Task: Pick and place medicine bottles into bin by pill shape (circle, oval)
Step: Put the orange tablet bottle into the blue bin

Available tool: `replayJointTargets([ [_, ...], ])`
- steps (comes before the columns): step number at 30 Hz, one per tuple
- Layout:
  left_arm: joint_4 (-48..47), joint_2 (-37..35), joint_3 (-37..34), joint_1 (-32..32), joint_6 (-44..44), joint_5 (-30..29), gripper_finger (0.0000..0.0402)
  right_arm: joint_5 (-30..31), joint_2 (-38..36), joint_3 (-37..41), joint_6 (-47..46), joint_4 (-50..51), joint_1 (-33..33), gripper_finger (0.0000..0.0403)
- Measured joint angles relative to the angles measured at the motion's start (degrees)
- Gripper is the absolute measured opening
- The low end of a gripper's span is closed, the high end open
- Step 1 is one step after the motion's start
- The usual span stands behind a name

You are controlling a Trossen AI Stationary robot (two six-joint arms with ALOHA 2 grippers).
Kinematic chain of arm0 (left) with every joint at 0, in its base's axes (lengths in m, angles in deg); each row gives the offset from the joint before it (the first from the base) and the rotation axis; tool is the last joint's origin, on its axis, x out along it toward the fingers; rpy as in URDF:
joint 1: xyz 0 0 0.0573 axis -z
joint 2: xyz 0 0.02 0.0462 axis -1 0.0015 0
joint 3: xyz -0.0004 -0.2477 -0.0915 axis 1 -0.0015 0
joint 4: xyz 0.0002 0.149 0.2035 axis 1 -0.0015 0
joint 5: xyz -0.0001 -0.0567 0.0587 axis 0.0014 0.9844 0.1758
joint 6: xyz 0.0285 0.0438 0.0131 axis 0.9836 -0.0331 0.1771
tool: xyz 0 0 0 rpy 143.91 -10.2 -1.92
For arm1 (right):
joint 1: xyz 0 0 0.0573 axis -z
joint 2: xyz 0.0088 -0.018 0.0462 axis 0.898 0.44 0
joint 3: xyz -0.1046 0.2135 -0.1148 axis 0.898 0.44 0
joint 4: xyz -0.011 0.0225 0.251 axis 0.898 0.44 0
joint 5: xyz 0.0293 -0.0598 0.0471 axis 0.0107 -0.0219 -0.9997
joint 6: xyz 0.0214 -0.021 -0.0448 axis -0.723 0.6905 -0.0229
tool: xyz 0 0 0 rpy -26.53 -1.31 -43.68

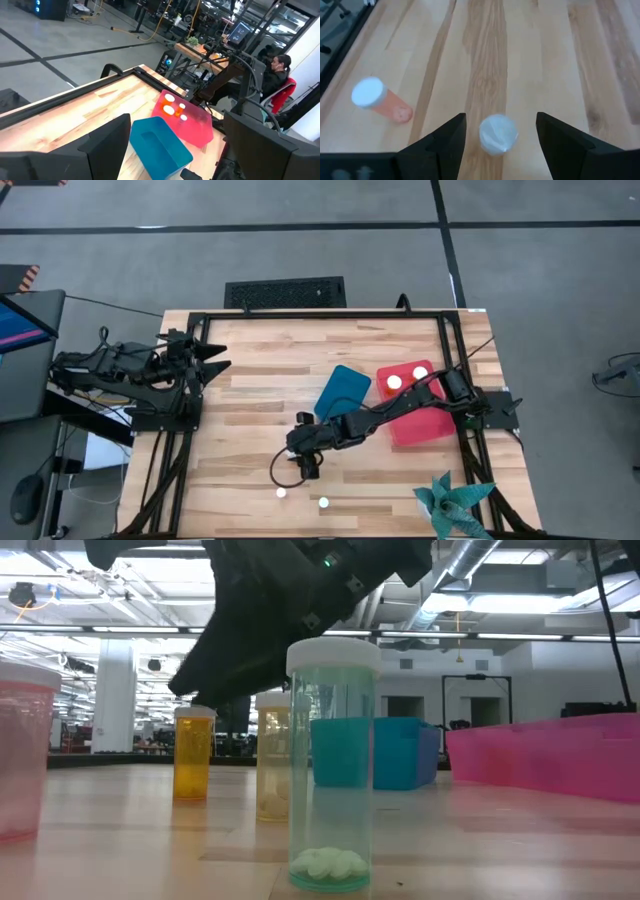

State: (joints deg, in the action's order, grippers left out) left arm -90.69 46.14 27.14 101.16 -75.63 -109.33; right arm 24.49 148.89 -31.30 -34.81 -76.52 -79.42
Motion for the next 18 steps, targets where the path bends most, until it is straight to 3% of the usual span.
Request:
replayJointTargets([
  [18,0.0,0.0,0.0,0.0,0.0,0.0,0.0312,-0.9,3.4,0.3,-2.4,-4.9,0.0,0.0248],
])
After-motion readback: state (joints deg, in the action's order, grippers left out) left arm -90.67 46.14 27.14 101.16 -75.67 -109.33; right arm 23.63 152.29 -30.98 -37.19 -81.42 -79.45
